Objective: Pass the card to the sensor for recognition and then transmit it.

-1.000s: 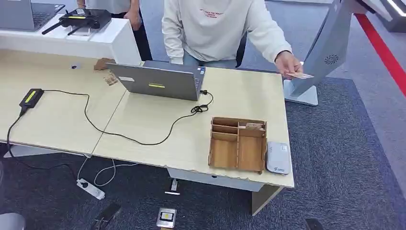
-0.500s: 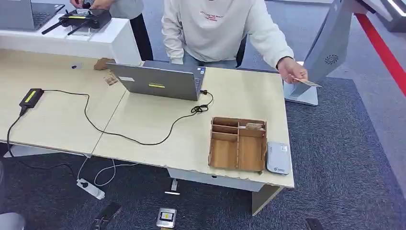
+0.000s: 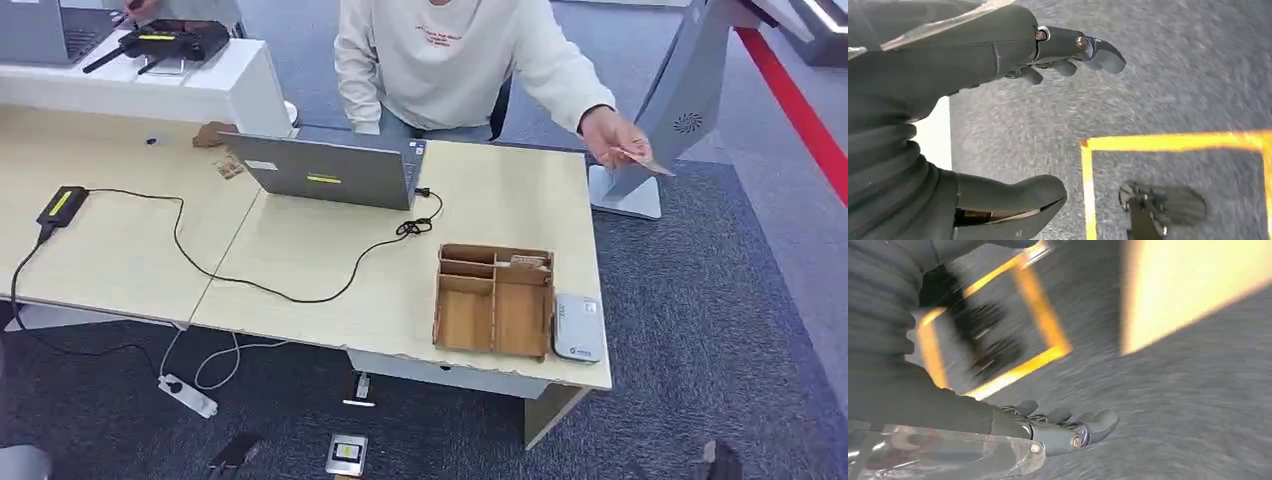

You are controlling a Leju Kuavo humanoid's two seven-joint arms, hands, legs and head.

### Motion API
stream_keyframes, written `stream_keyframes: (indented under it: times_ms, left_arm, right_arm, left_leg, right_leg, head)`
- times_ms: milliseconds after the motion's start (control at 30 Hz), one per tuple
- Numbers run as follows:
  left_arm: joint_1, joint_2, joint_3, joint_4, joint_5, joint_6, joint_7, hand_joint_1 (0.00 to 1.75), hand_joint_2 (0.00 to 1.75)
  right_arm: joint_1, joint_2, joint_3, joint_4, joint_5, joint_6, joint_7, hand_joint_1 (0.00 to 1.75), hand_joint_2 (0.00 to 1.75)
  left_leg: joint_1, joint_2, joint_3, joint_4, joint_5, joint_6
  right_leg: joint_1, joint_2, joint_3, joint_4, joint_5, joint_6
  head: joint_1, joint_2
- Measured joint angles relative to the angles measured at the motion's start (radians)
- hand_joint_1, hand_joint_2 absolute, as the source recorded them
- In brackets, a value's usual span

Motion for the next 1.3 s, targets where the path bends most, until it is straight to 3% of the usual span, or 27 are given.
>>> stream_keyframes:
  times_ms: [100, 167, 333, 433, 500, 633, 1100, 1200, 1300]
  left_arm:
    - [0.005, 0.007, 0.013, -0.008, 0.050, 0.024, 0.007, 0.00, 1.75]
    - [0.007, 0.000, 0.013, -0.013, 0.078, 0.044, -0.008, 0.00, 1.75]
    - [0.007, -0.024, 0.013, -0.013, 0.096, 0.102, -0.083, 0.00, 1.75]
    - [0.006, -0.032, 0.013, -0.011, 0.082, 0.119, -0.122, 0.00, 1.75]
    - [0.005, -0.035, 0.013, -0.009, 0.072, 0.127, -0.139, 0.00, 1.75]
    - [0.004, -0.042, 0.013, -0.003, 0.057, 0.130, -0.159, 0.00, 1.75]
    - [0.001, -0.063, 0.013, 0.022, 0.058, 0.121, -0.172, 0.00, 1.75]
    - [-0.004, -0.077, 0.012, 0.041, 0.060, 0.113, -0.202, 0.00, 1.75]
    - [-0.011, -0.095, 0.010, 0.064, 0.043, 0.113, -0.242, 0.00, 1.75]
  right_arm:
    - [-0.087, 0.013, -0.050, -0.022, -0.074, -0.030, 0.010, 0.00, 1.75]
    - [-0.134, 0.023, -0.074, -0.036, -0.122, -0.063, -0.016, 0.00, 1.75]
    - [-0.218, 0.014, -0.113, -0.087, -0.192, -0.153, -0.195, 0.00, 1.75]
    - [-0.227, 0.010, -0.129, -0.132, -0.207, -0.226, -0.366, 0.00, 1.75]
    - [-0.229, 0.003, -0.131, -0.175, -0.207, -0.270, -0.415, 0.00, 1.75]
    - [-0.230, -0.013, -0.131, -0.272, -0.198, -0.325, -0.426, 0.00, 1.75]
    - [-0.226, -0.026, -0.139, -0.422, -0.186, -0.328, -0.445, 0.00, 1.75]
    - [-0.226, -0.030, -0.138, -0.468, -0.088, -0.333, -0.498, 0.00, 1.75]
    - [-0.227, -0.031, -0.119, -0.558, 0.111, -0.323, -0.505, 0.00, 1.75]
  left_leg:
    - [0.000, -0.001, -0.001, 0.000, 0.002, 0.001]
    - [0.000, -0.001, -0.001, 0.000, 0.003, 0.001]
    - [-0.002, -0.002, -0.001, 0.000, 0.003, 0.002]
    - [-0.002, -0.002, -0.001, 0.001, 0.003, 0.002]
    - [-0.002, -0.001, -0.001, 0.001, 0.002, 0.002]
    - [-0.002, -0.002, -0.001, 0.001, 0.002, 0.002]
    - [-0.002, -0.002, -0.001, 0.001, 0.003, 0.002]
    - [-0.002, -0.001, -0.002, 0.001, 0.003, 0.002]
    - [-0.002, -0.002, -0.002, 0.001, 0.003, 0.002]
  right_leg:
    - [0.000, 0.000, 0.000, 0.000, 0.001, 0.001]
    - [0.000, 0.000, 0.000, 0.000, 0.001, 0.001]
    - [0.000, -0.001, 0.000, 0.000, 0.002, 0.002]
    - [0.000, -0.001, 0.000, 0.000, 0.002, 0.002]
    - [0.000, -0.001, 0.000, 0.000, 0.002, 0.002]
    - [0.000, -0.001, 0.000, -0.001, 0.002, 0.002]
    - [0.000, -0.001, 0.000, 0.000, 0.002, 0.003]
    - [0.000, -0.001, 0.000, 0.000, 0.002, 0.003]
    - [0.000, -0.001, 0.000, 0.000, 0.002, 0.003]
  head:
    - [0.000, 0.000]
    - [0.001, 0.000]
    - [0.001, 0.000]
    - [0.001, 0.000]
    - [0.000, 0.000]
    - [0.001, 0.000]
    - [0.001, 0.000]
    - [0.000, 0.000]
    - [0.000, 0.000]
